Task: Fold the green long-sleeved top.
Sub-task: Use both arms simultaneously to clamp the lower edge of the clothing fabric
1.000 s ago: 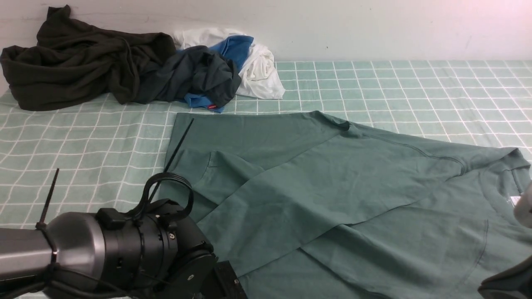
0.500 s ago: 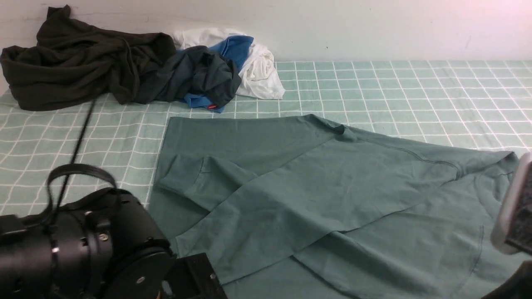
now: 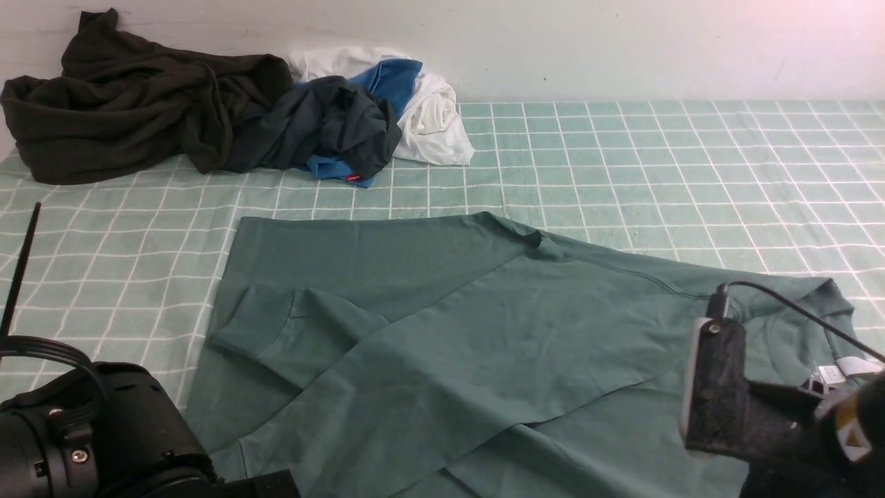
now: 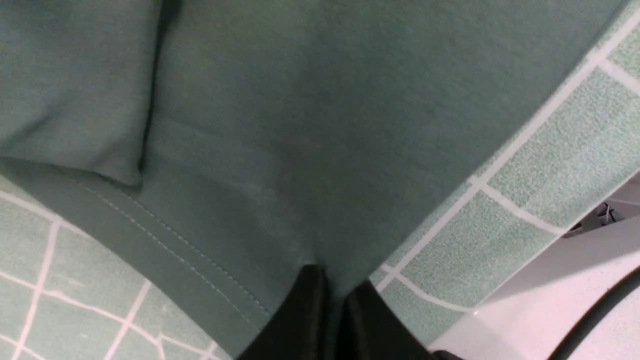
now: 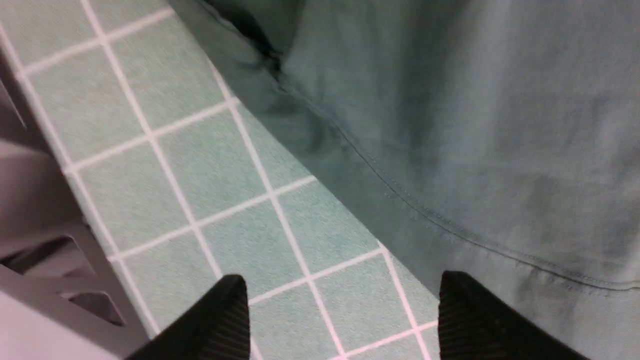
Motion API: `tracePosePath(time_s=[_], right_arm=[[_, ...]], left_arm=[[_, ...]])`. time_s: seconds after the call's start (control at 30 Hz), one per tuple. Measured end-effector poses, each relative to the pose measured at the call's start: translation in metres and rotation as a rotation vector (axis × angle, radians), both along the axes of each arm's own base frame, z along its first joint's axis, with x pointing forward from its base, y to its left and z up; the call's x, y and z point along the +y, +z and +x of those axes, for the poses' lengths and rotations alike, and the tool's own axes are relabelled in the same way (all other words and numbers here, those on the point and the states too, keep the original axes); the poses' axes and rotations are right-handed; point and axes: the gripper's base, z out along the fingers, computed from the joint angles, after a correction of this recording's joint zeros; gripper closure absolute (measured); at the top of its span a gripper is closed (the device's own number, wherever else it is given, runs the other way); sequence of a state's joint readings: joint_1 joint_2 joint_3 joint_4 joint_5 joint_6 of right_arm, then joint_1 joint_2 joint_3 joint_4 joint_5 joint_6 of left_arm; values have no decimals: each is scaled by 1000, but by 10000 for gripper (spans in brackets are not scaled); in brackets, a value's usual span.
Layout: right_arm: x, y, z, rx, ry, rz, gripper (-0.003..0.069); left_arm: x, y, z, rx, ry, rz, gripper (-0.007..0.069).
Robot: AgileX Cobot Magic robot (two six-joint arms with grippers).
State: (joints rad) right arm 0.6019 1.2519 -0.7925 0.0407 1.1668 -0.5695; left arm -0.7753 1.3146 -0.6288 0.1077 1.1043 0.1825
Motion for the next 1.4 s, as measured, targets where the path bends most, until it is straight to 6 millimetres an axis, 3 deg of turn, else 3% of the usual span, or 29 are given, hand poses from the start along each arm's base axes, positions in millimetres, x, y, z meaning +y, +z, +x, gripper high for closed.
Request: tracePosePath(time_s=[0.13, 0.2, 0.37, 0.47, 0.8, 1.17, 1.4], right_arm=[[3, -20, 15, 10, 31, -89, 181], [5, -40, 25, 24, 62, -156, 181], [2, -79, 29, 60, 124, -249, 181], [2, -90, 32, 49, 150, -258, 180], [2, -92, 33, 37, 134, -261, 217], [4, -90, 35, 2, 76, -236, 421], [3, -76, 34, -62, 61, -193, 554]], left_arm=[[-1, 0, 1, -10, -1, -11, 617], [-2, 0, 2, -17, -2, -19, 617], [-2, 0, 2, -22, -3, -24, 617], [-2, 0, 2, -23, -3, -26, 617], [-2, 0, 2, -24, -3, -28, 617], [-2, 0, 2, -24, -3, -28, 617], [-2, 0, 2, -25, -3, -28, 617]])
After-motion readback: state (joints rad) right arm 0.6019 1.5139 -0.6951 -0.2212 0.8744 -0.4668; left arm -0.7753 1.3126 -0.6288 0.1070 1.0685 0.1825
